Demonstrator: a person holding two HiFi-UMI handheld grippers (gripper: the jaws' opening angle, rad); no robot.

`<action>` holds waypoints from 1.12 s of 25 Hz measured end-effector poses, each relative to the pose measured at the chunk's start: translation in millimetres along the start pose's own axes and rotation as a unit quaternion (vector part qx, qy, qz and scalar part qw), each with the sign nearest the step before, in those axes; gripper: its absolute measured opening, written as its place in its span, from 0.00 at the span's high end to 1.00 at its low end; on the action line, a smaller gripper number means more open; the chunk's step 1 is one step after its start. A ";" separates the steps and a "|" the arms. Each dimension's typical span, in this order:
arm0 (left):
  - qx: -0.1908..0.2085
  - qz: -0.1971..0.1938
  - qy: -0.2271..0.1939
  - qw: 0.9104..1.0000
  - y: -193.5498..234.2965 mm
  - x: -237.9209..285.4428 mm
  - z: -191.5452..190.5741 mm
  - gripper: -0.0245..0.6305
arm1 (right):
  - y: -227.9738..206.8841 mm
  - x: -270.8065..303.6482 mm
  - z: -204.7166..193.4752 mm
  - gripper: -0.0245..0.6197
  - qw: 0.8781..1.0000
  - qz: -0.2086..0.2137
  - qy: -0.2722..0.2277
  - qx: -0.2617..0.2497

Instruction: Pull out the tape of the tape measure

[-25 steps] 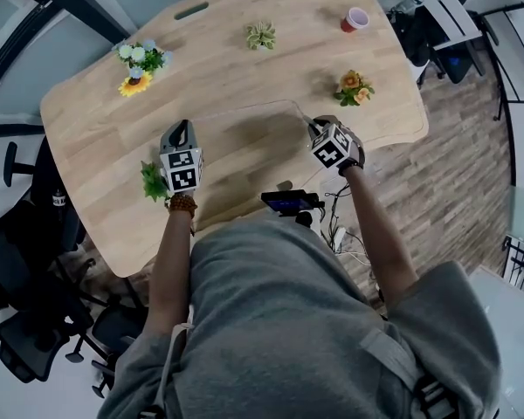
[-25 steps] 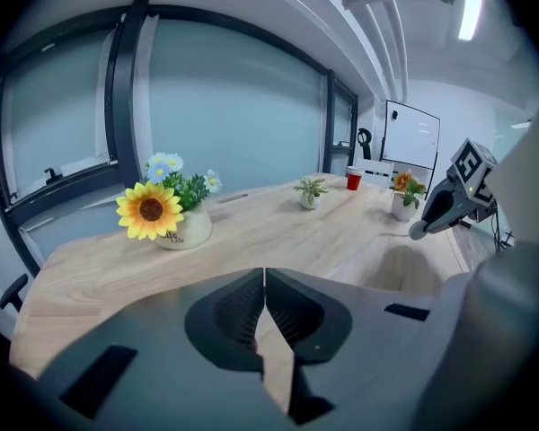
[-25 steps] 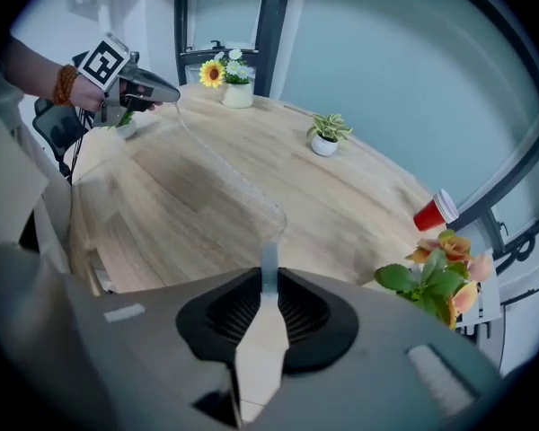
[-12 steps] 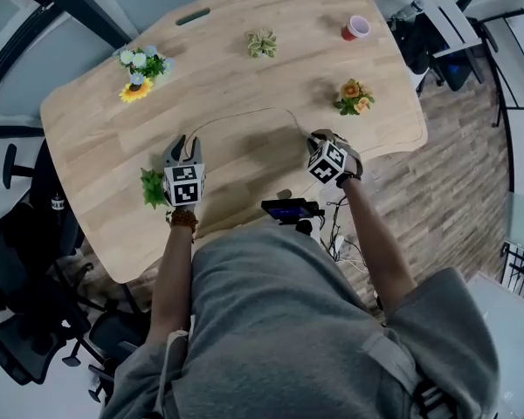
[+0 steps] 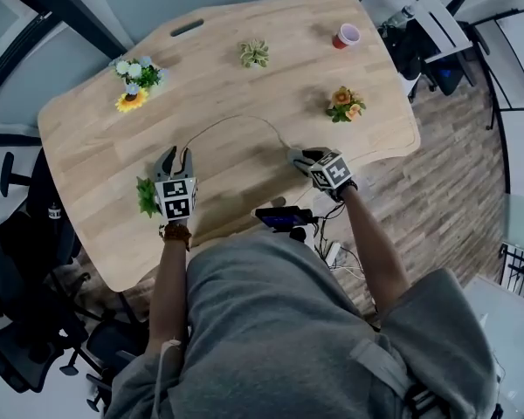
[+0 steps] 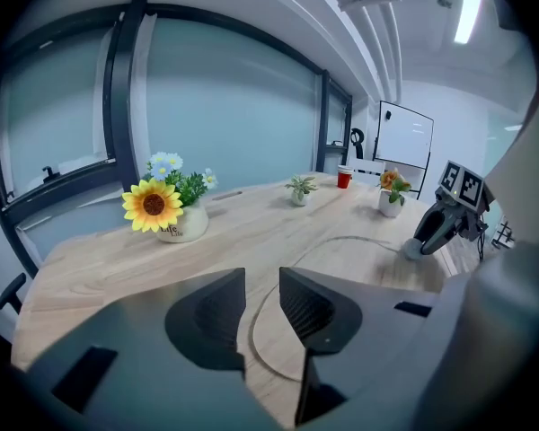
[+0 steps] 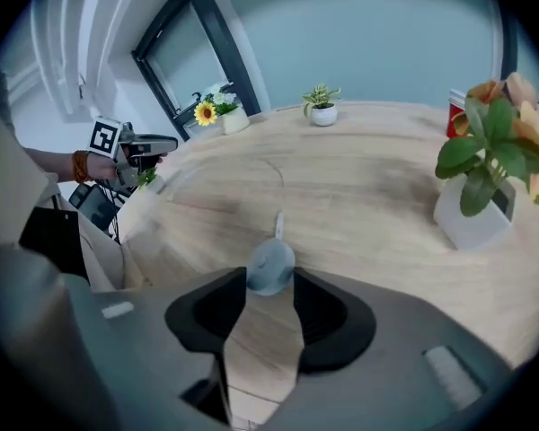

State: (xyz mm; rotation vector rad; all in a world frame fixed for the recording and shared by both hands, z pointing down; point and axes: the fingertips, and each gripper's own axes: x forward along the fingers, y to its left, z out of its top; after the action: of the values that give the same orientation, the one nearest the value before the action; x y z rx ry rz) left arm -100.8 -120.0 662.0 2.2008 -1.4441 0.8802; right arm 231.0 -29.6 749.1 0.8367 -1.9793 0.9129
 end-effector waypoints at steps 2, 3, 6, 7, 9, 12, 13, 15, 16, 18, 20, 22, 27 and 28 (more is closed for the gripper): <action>-0.003 0.003 -0.006 1.000 2.8 -1.5 1.6 0.80 | -2.0 -2.1 2.7 0.66 1.000 -0.015 -0.012 -0.024; -0.005 0.005 -0.009 1.000 4.0 -1.8 3.0 0.80 | -2.5 -4.2 5.5 0.66 0.999 -0.025 -0.020 -0.041; -0.006 0.006 -0.019 1.000 4.2 -3.0 8.8 0.80 | -0.6 -16.3 19.6 0.67 0.993 -0.062 -0.045 -0.093; -0.005 0.006 -0.024 1.000 3.7 -4.3 10.8 0.80 | 0.3 -19.4 23.5 0.73 0.989 -0.078 -0.050 -0.114; -0.004 0.009 -0.031 0.999 3.9 -7.2 14.0 0.80 | 1.8 -20.2 27.9 0.88 0.980 -0.108 -0.048 -0.158; -0.004 0.013 -0.034 0.999 5.0 -9.7 16.5 0.80 | 7.4 -11.2 26.9 0.95 0.973 -0.119 -0.023 -0.198; -0.005 0.013 -0.035 0.999 5.6 -10.2 16.8 0.80 | 10.3 -6.7 25.3 0.95 0.972 -0.114 -0.014 -0.205; -0.005 0.015 -0.037 0.999 7.6 -10.9 17.3 0.80 | 15.1 2.6 20.9 0.95 0.970 -0.105 0.008 -0.219; -0.006 0.015 -0.037 0.999 8.4 -11.4 17.4 0.80 | 16.3 6.6 17.8 0.95 0.969 -0.102 0.019 -0.225; -0.008 0.017 -0.037 0.999 9.3 -13.1 17.0 0.80 | 16.6 11.7 10.6 0.95 0.967 -0.101 0.039 -0.230; -0.010 0.019 -0.036 0.999 10.7 -14.4 15.7 0.80 | 16.2 13.9 6.8 0.95 0.965 -0.104 0.047 -0.234; -0.010 0.021 -0.035 0.999 13.2 -13.7 14.5 0.80 | 15.9 15.6 7.6 0.95 0.963 -0.102 0.052 -0.242; -0.008 0.021 -0.028 0.999 11.0 -12.0 11.4 0.80 | 16.4 16.9 6.7 0.95 0.959 -0.084 0.076 -0.260; -0.007 0.019 -0.029 0.999 10.0 -11.3 11.7 0.80 | 16.5 17.6 7.4 0.95 0.956 -0.085 0.081 -0.268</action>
State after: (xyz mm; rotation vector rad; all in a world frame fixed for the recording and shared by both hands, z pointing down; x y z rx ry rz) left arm -109.6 -123.5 645.5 2.2127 -1.5192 0.8220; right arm 206.8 -31.1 755.8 0.5828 -1.8455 0.3018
